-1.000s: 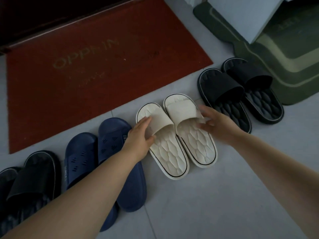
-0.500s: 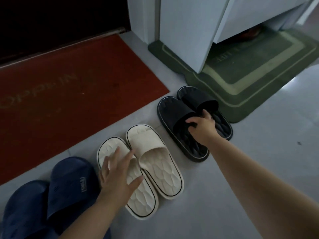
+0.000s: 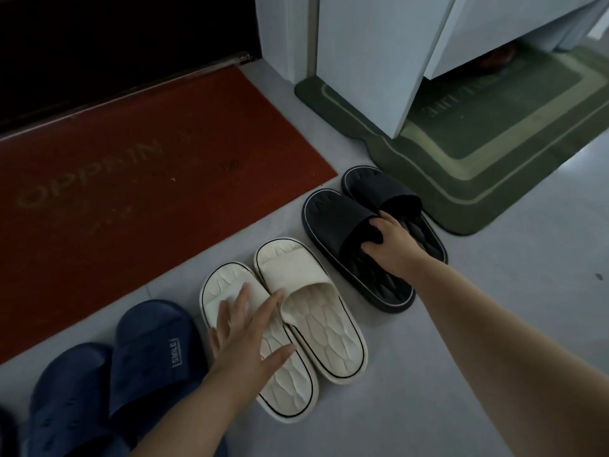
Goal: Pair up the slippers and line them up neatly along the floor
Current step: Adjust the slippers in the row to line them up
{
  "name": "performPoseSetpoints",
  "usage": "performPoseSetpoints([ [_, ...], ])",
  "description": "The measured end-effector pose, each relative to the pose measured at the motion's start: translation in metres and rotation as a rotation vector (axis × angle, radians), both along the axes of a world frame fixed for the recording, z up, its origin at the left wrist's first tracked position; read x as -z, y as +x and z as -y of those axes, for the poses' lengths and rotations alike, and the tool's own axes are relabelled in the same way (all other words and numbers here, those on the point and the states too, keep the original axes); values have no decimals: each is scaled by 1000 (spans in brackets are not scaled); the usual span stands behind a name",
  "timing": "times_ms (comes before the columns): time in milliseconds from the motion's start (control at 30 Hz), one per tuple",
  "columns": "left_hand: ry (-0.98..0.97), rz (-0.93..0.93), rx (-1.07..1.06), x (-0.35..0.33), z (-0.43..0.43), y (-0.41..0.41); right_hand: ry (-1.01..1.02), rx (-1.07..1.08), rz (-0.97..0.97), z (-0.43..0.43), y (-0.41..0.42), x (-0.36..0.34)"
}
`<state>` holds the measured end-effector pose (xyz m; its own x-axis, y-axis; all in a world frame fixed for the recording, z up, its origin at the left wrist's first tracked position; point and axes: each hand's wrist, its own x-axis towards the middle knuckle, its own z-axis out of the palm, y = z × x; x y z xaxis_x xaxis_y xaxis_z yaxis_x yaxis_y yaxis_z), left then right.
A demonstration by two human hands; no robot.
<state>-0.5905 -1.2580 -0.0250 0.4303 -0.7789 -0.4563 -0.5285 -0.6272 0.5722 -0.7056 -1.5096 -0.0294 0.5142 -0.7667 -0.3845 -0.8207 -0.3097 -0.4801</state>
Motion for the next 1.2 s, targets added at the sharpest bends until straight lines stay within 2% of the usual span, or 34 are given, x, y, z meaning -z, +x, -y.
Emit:
performPoseSetpoints([
  [300, 6, 2, 17, -2, -1, 6, 29, 47, 54, 0, 0, 1],
  [367, 21, -12, 5, -1, 0, 7, -50, 139, 122, -11, 0, 2],
  [433, 16, -20, -13, 0, 0, 6, -213, 209, 208, -34, 0, 2],
  [500, 6, -3, -24, 2, 1, 6, -272, 138, 307, -63, 1, 0],
  [600, -4, 14, -52, 5, 0, 8, -94, -143, 292, -99, 4, 2],
  [667, -43, 9, -84, 5, -1, 9, -50, -238, 233, -106, 5, 4],
  [800, -124, 33, -232, 0, -7, 14, -55, -257, 176, -101, 8, 4],
  [933, -85, 59, -437, -4, -16, 21, -56, -237, 178, -105, 7, 4],
  [1200, -102, 37, -515, -9, -22, 27, 13, -203, 244, -109, 23, 7],
])
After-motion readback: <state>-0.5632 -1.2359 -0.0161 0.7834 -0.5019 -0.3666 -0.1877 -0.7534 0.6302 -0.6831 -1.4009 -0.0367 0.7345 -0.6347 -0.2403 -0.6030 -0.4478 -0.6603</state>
